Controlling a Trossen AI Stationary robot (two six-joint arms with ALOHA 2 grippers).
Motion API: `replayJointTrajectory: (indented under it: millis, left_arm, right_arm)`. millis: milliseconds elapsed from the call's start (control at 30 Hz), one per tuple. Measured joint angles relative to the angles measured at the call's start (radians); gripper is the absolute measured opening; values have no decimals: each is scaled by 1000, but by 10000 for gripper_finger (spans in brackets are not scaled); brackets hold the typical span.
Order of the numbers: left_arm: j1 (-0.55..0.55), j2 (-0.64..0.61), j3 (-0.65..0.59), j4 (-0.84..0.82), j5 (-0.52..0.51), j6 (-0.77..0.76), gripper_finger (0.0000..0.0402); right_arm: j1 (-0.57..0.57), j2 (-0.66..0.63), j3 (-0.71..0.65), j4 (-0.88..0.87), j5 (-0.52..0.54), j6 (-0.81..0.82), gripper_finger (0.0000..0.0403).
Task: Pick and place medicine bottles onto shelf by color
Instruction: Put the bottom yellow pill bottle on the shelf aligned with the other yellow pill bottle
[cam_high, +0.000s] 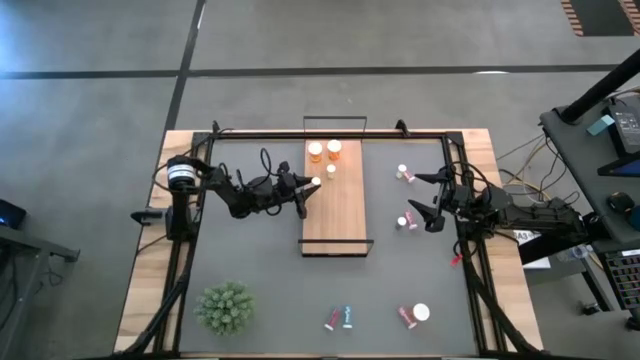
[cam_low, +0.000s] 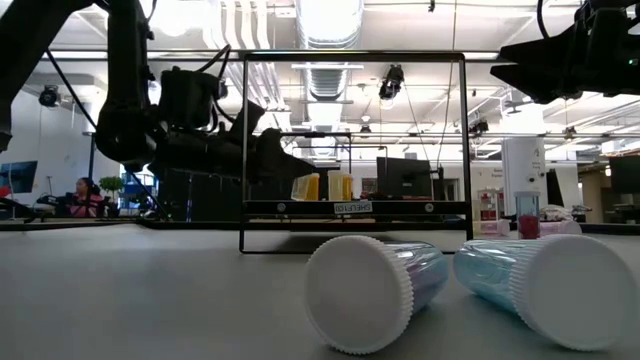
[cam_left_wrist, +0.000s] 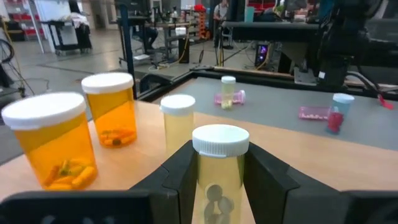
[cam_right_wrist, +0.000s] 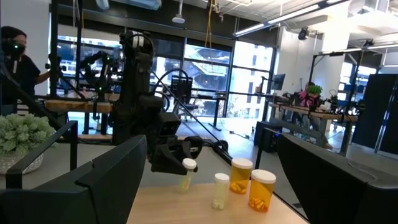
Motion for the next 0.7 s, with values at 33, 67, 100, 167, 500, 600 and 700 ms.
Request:
replayJointTrajectory:
  millis: [33, 67, 100, 167, 500, 600, 700]
  left_arm:
    - [-1, 0, 0, -7, 0, -14, 95]
    - [-1, 0, 0, -15, 0, -17, 95]
    - [-1, 0, 0, -18, 0, -17, 95]
    - [-1, 0, 0, -16, -2, -14, 95]
    - [0, 0, 4, -48, -3, -16, 95]
    - [0, 0, 4, -48, -4, -16, 96]
    - [0, 0, 4, -48, -4, -16, 96]
  right_arm:
    - [0, 0, 0, 0, 0, 0, 350]
    - [0, 0, 0, 0, 0, 0, 350]
    - [0, 0, 0, 0, 0, 0, 350]
    - [0, 0, 0, 0, 0, 0, 350]
    - [0, 0, 0, 0, 0, 0, 350]
    - [0, 0, 0, 0, 0, 0, 350]
    - [0, 0, 0, 0, 0, 0, 350]
